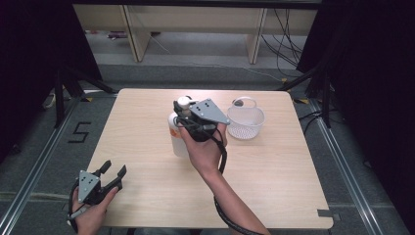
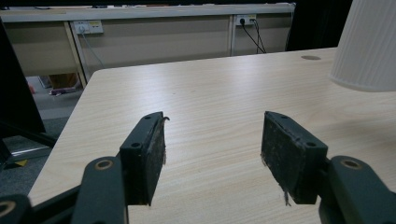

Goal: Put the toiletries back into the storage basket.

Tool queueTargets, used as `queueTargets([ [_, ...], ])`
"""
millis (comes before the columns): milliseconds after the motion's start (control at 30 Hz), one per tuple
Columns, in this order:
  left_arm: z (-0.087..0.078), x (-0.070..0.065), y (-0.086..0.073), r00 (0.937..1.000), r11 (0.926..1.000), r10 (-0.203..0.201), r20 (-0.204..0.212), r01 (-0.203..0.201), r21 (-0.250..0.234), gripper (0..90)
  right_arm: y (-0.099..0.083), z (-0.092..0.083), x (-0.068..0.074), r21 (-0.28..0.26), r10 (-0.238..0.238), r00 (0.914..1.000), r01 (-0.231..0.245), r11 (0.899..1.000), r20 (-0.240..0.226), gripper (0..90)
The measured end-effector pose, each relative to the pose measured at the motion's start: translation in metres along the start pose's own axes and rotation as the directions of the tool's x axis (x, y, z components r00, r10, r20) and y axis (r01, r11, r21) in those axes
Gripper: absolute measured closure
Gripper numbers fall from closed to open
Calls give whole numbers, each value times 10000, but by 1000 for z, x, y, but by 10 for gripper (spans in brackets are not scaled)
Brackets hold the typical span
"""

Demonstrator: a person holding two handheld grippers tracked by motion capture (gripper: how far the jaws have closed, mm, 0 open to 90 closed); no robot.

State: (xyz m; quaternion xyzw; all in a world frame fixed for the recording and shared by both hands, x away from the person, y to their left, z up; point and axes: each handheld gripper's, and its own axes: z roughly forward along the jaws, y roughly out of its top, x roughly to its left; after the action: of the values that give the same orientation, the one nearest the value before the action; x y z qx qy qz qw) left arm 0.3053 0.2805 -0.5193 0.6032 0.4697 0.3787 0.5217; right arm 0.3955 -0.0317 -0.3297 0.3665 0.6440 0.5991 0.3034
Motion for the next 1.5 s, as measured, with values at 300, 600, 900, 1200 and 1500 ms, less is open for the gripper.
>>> queueTargets([
  [300, 1, 0, 0, 10000, 9999, -76, 10, 76, -76, 393, 3, -11, -23, -132, -350, 9983, 356, 9993, 459, 601],
  [600, 0, 1, 0, 10000, 10000, -33, -48, 33, 58, 392, 6, -22, -40, -145, -354, 9963, 366, 9992, 781, 601],
  [900, 0, 1, 0, 10000, 10000, -9, -36, 9, 98, 392, 0, -36, -62, -34, -305, 9927, 311, 9995, 1164, 602],
  [1200, 0, 1, 0, 10000, 9999, -46, -52, 47, 134, 391, -4, -52, -86, 40, -310, 9855, 308, 9995, 1667, 601],
  [1500, 0, 1, -1, 10000, 9999, -31, -56, 32, 165, 389, -3, -67, -110, 12, -217, 9745, 220, 9998, 2232, 601],
])
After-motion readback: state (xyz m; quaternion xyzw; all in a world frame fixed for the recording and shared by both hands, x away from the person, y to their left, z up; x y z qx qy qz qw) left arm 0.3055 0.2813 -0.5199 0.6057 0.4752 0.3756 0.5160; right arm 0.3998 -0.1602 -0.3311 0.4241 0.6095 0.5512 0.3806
